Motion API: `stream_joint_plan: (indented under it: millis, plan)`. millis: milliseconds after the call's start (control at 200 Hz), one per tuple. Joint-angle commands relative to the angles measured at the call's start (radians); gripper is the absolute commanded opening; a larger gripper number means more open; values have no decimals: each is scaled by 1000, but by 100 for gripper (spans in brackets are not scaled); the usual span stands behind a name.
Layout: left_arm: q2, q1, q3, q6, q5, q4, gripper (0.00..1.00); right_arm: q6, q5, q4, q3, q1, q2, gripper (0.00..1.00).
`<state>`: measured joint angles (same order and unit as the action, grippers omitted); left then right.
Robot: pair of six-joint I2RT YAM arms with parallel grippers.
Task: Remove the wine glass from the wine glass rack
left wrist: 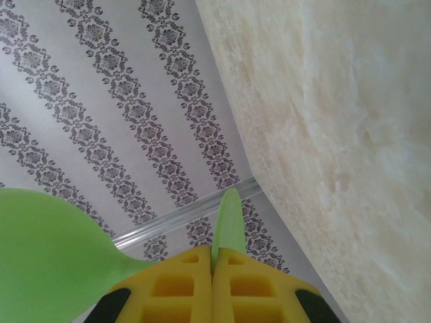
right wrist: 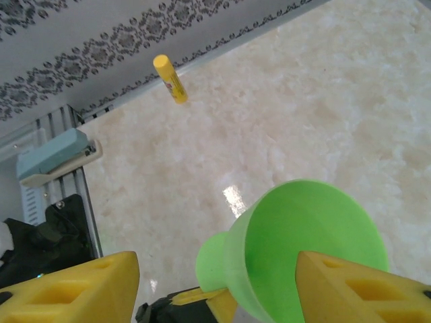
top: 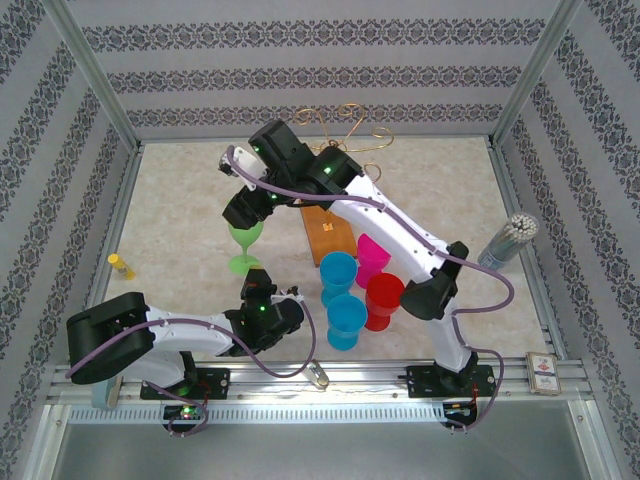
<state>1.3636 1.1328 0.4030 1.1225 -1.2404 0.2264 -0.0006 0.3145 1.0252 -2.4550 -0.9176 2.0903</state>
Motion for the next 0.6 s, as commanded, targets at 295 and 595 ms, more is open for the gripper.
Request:
stream_joint_plan:
  millis: [295,595]
  plan:
    - [-32,15,-6,38,-40,74,0,-22,-17,32,-59,-16,71,59]
    - [-29,16,-6,39,-39,79,0,-37,-11,47,-59,-28,89,48]
